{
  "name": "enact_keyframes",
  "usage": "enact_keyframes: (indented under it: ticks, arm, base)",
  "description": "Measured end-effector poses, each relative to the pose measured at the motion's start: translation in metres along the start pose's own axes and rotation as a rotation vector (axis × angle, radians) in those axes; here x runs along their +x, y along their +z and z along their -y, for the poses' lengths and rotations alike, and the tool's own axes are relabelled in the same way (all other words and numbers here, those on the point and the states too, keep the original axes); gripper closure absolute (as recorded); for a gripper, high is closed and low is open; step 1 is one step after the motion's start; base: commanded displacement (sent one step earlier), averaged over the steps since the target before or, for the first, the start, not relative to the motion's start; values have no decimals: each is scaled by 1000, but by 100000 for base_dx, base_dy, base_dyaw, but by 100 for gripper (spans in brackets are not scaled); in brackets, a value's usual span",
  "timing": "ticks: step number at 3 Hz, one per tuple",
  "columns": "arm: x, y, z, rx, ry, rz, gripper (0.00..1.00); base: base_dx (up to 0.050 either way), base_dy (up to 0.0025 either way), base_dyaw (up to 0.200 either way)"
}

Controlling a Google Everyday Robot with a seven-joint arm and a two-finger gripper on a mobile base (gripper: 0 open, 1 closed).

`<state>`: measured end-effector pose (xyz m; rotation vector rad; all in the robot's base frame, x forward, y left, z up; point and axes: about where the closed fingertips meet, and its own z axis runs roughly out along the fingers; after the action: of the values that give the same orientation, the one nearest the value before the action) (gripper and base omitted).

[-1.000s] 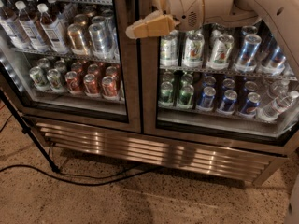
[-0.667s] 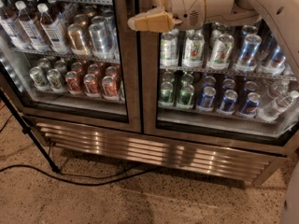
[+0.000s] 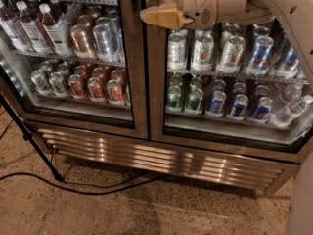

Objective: Open right fridge door

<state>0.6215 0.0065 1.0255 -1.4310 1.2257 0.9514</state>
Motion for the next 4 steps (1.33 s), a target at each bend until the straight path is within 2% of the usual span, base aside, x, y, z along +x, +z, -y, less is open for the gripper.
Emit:
enact_keyframes:
  ticks: [3, 4]
  arm:
    - [0, 0, 0, 0, 0, 0, 100]
    - [0, 0, 0, 0, 0, 0, 100]
  base:
    - [-4444, -203, 9134]
    - [-4950, 0, 0]
